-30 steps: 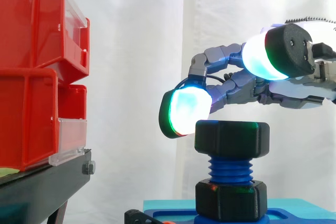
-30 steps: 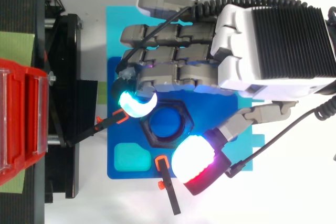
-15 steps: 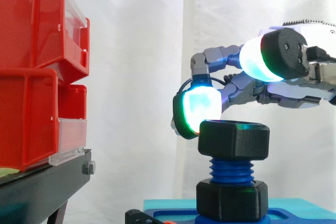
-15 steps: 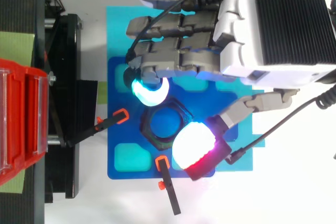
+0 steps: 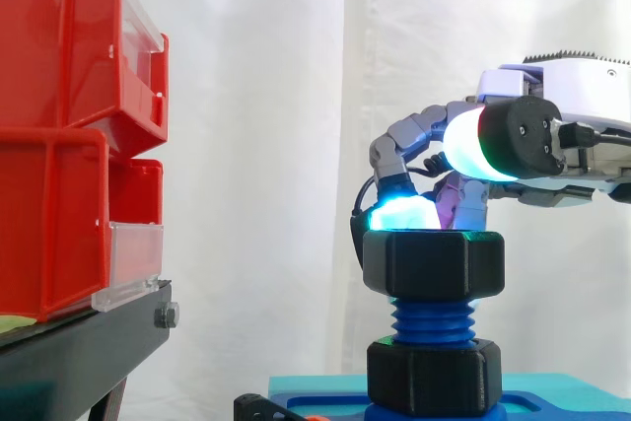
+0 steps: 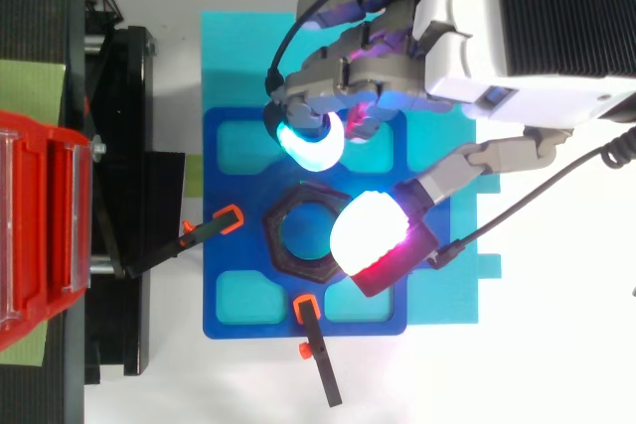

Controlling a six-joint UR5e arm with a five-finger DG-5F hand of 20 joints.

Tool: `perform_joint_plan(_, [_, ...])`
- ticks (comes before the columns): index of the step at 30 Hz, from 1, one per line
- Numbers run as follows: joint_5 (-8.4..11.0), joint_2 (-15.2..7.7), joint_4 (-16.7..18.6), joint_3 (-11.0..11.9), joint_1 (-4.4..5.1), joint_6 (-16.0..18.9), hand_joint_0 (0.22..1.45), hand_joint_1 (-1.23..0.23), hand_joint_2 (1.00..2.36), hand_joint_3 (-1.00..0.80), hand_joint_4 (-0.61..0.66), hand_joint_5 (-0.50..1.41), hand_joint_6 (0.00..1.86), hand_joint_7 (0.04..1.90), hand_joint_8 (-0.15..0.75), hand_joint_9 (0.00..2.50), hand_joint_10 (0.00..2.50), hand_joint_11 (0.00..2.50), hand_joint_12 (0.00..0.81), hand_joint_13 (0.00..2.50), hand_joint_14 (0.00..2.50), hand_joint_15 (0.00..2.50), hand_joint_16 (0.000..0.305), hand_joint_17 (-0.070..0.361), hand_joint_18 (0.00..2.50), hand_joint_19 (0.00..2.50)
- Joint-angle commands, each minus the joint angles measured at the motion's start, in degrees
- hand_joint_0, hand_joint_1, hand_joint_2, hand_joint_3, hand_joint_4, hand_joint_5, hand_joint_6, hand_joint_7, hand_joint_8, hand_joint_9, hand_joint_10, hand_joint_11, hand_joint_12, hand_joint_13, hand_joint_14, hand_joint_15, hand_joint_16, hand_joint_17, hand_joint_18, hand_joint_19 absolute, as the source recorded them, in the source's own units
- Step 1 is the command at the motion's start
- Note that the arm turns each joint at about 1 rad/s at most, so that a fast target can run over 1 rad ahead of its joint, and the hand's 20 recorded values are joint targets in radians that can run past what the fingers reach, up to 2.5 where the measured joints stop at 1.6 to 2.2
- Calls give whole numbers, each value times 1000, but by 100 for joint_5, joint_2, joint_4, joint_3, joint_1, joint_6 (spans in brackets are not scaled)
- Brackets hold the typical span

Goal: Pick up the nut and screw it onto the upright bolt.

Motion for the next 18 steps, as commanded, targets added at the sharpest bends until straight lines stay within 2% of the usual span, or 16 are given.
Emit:
perform_joint_plan(1, [-61, -1, -6, 0, -38, 0, 517, -347, 1000, -500, 97, 48, 682, 1127, 165, 1607, 5, 155, 138, 1130, 0, 41, 6, 13, 812, 0])
perform_joint_plan(3, [-87, -1, 21, 0, -47, 0, 513, -326, 1000, -500, 97, 46, 678, 1143, 176, 1621, 4, 171, 150, 1136, 0, 47, 7, 15, 805, 0])
perform_joint_plan(4, [-96, -1, 21, 0, -55, 0, 511, -311, 1000, -500, 116, 45, 630, 1228, 179, 1593, 5, 172, 161, 1118, 0, 42, 9, 19, 765, 0])
perform_joint_plan(5, [-105, -1, 38, 0, -55, 0, 503, -272, 1000, -500, 161, 45, 501, 1480, 238, 1517, 6, 194, 196, 1048, 0, 33, 12, 27, 677, 0])
perform_joint_plan(7, [-114, -1, 73, 0, -64, 0, 497, -247, 1000, -500, 196, 3, 505, 1321, 284, 1419, 7, 180, 217, 974, 0, 18, 15, 34, 600, 0])
perform_joint_plan(9, [-122, -1, 117, 0, -64, 0, 493, -232, 1000, -500, 243, -23, 505, 1180, 288, 1296, 5, 146, 233, 891, 0, 2, 18, 40, 558, 0])
perform_joint_plan(12, [-254, -1, 319, 9, -64, 0, 485, -217, 1000, -500, 291, -67, 505, 1011, 279, 1139, 0, 47, 258, 747, 0, 0, 23, 51, 447, 0])
perform_joint_plan(18, [-553, -1, 653, 0, -55, 0, 473, -206, 1000, -500, 235, -140, 503, 789, 256, 816, 0, 0, 302, 552, 0, 0, 32, 71, 282, 0])
